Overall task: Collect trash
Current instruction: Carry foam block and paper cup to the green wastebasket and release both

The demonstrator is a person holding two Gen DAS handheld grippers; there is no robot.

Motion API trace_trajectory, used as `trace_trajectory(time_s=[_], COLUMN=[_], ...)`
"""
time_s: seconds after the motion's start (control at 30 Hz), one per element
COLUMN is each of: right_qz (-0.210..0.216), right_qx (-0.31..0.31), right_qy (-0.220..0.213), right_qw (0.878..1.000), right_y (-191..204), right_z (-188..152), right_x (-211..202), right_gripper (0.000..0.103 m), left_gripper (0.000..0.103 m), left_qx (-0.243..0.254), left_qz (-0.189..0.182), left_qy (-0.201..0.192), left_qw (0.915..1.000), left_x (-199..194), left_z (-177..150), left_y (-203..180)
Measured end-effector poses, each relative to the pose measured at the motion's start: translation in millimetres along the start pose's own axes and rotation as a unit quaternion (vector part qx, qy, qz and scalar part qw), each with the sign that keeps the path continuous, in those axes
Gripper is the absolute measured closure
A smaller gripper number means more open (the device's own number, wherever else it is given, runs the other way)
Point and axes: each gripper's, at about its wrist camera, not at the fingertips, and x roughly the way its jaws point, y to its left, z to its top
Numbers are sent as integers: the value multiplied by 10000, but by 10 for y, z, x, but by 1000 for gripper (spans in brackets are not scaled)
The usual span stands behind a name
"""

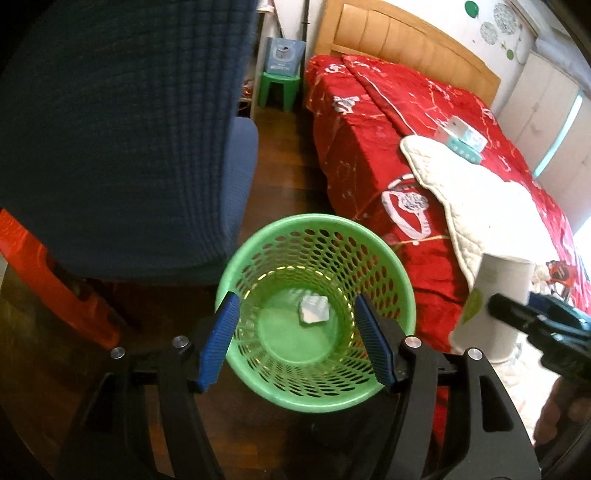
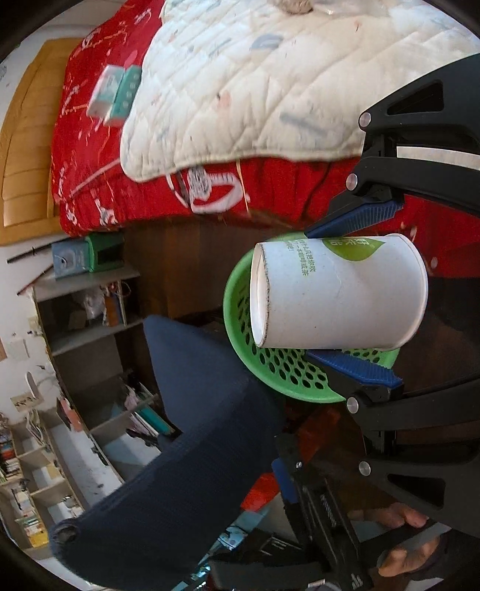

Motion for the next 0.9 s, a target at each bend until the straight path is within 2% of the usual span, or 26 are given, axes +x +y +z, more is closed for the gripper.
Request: trace_trajectory(time_s=[0.23,0.27,0.33,0.47,0.5,0.57,0.73,0.9], right_qz=[204,231,350,307,307,275,92,-166], right_qx=[-1,-4,25,-56,-53,-43,89,322], right_qy=[205,219,182,110,94,56,-110,-228], right_qw=[9996,9995,9992,9995,9995,9996,9999,9991], right_y=[220,247,287,313,296,262,42,-251], right_z=[31,31,28,16,9,-4,-63,-152], right_x=[338,367,367,318,290,238,21,-189], right_gripper=[43,42,32,32,32,32,28,27], left_gripper=[32,31,27,22,21,13,6,6], left_qx=[-197,-201,-172,-94,-62,22,280,460], left_qz=[266,303,421,499,506,536,438,247], left_qy=[-149,-150,-146,-201,-220,-287,-501,-521], left_qw=[9993,9992,9989,9985,9985,9982,9974,9973], left_x=[-62,-61,-61,-81,-90,-112,-180,-166], left_z=[16,18,28,46,54,61,96,156], left_y=[183,193,196,148,119,44,-241,-539])
